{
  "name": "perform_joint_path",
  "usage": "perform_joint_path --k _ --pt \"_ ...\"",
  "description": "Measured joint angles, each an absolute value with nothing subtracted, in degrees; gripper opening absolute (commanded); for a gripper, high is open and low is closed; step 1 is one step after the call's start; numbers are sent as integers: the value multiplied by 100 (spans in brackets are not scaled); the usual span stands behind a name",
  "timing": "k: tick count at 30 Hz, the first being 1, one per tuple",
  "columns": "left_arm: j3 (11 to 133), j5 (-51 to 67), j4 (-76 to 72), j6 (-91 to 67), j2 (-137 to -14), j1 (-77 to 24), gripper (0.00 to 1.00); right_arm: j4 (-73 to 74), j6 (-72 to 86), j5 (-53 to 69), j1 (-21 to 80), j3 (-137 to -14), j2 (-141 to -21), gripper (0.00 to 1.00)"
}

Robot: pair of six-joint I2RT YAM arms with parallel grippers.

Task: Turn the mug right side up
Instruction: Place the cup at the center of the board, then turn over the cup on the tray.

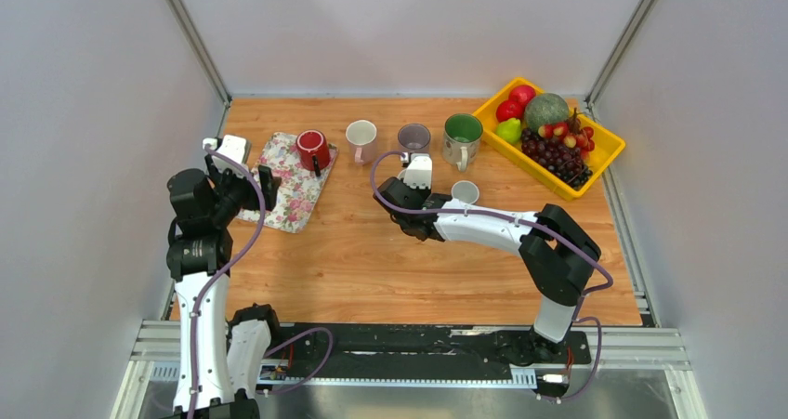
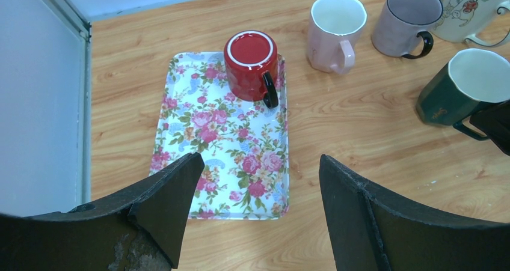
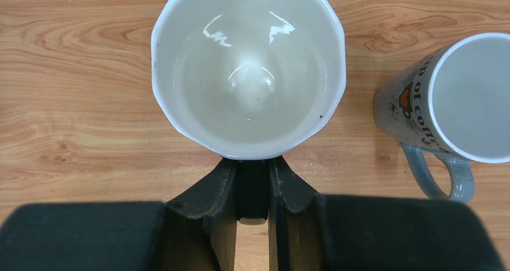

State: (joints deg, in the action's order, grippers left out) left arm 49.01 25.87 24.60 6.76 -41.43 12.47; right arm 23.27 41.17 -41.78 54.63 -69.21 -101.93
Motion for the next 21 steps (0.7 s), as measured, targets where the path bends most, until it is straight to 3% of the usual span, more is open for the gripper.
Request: perform_joint_path --k 12,21 --pt "4888 2606 2449 676 -4119 1247 81 2327 4134 -4178 5463 -6921 -10193 7" --pt "4825 2609 2438 676 -4086 1247 81 2324 4134 -4193 5463 -6919 -10193 20"
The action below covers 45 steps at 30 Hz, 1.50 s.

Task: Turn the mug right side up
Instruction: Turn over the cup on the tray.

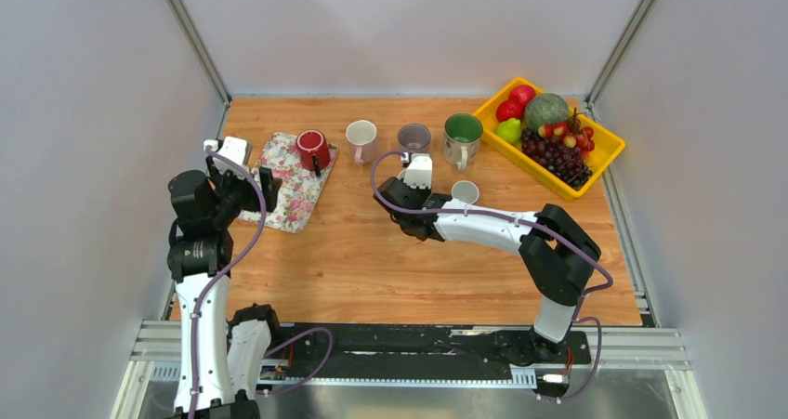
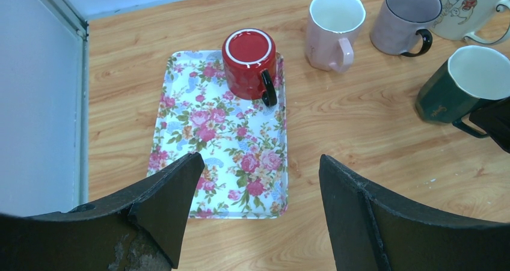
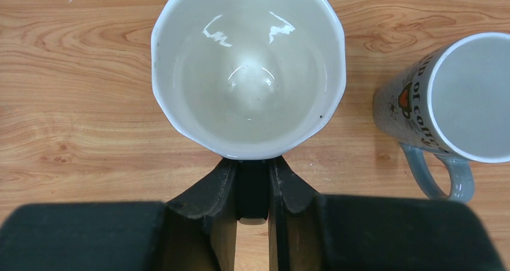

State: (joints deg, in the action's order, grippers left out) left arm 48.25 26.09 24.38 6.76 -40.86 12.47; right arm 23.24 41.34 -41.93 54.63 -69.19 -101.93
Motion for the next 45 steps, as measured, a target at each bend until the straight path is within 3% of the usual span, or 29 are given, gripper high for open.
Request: perform_joint_path --k 15,34,38,45 --pt "4825 2646 2438 674 -4077 1247 83 2056 4080 -4239 5470 -6862 -10077 59" --pt "4825 2558 2292 390 -4670 1247 86 1780 2956 -4084 5470 -6604 -9096 75" --pt "4825 2467 2178 316 -4661 1247 89 1782 2222 -4034 5470 -7137 -9072 81" --pt "4768 2154 2045 274 -4646 1264 92 1608 829 -3111 5487 -8637 -9347 78"
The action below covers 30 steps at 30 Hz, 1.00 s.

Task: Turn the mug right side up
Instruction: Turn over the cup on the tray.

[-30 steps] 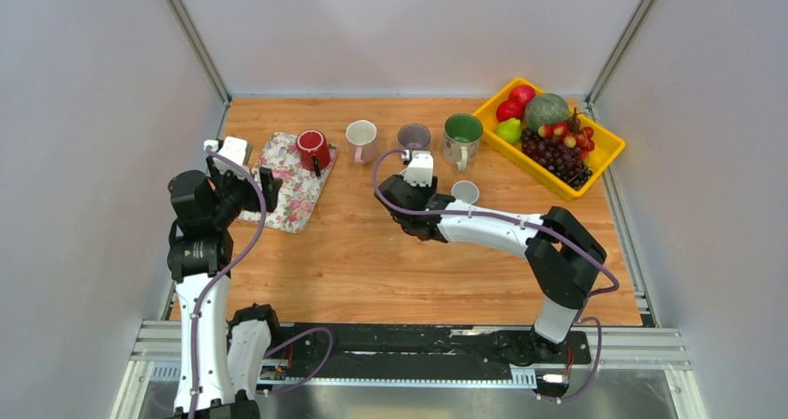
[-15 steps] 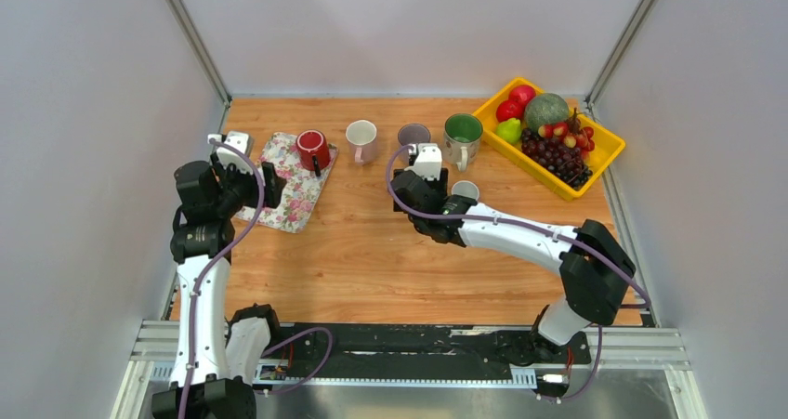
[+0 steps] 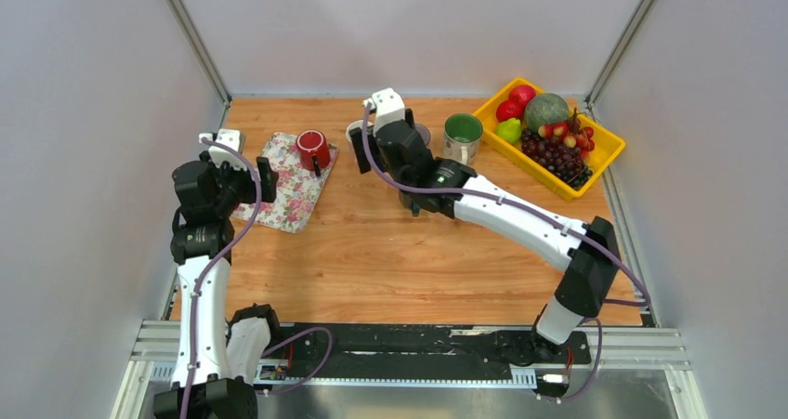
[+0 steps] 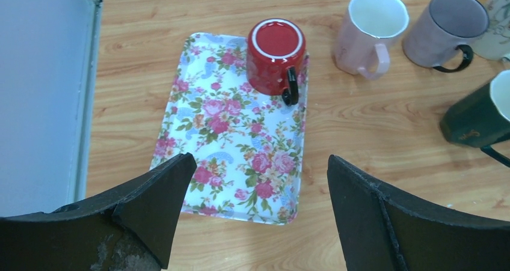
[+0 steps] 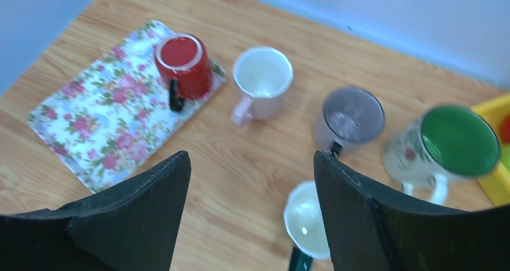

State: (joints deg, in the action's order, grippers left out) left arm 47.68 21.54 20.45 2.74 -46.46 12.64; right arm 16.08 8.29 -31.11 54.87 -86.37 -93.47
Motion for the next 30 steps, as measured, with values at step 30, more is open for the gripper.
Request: perform_joint_path --k 30 --pt "4619 2001 1944 -84 -4036 2781 92 1643 596 -1656 5581 -12737 -14011 67"
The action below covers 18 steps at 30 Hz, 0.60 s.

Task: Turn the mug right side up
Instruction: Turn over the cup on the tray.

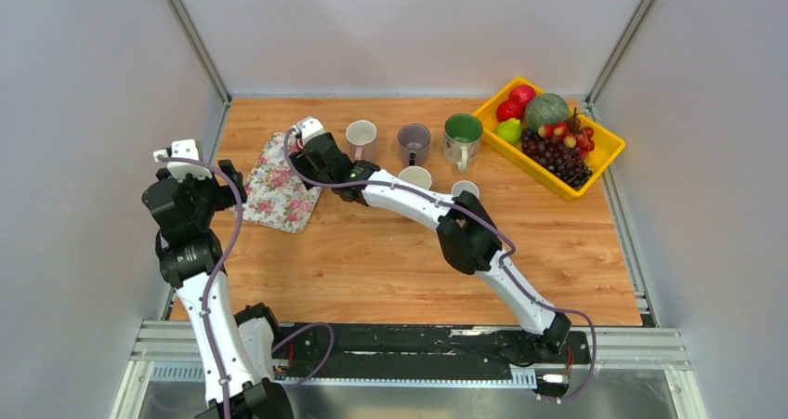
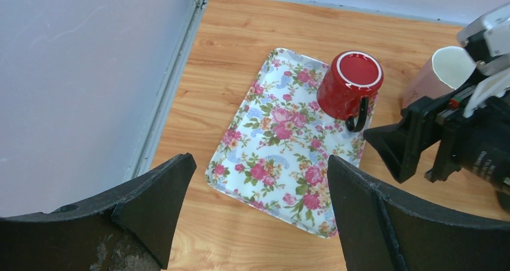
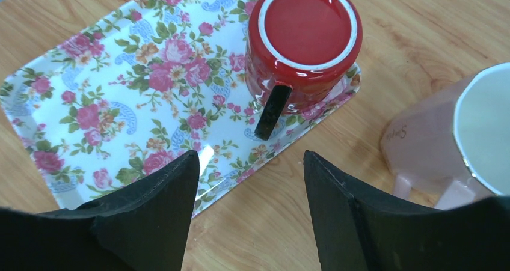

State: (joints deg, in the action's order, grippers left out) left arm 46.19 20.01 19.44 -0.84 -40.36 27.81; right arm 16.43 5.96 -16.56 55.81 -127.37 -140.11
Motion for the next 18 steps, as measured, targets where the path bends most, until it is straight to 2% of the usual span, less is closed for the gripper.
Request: perform_joint_path --k 11,18 --pt "4619 2043 1944 -99 -3935 2790 92 1184 532 -2058 5581 -12862 -14610 64" --pt "4617 2047 1944 -102 -3835 2812 92 950 539 -2154 5577 -13102 -14938 57"
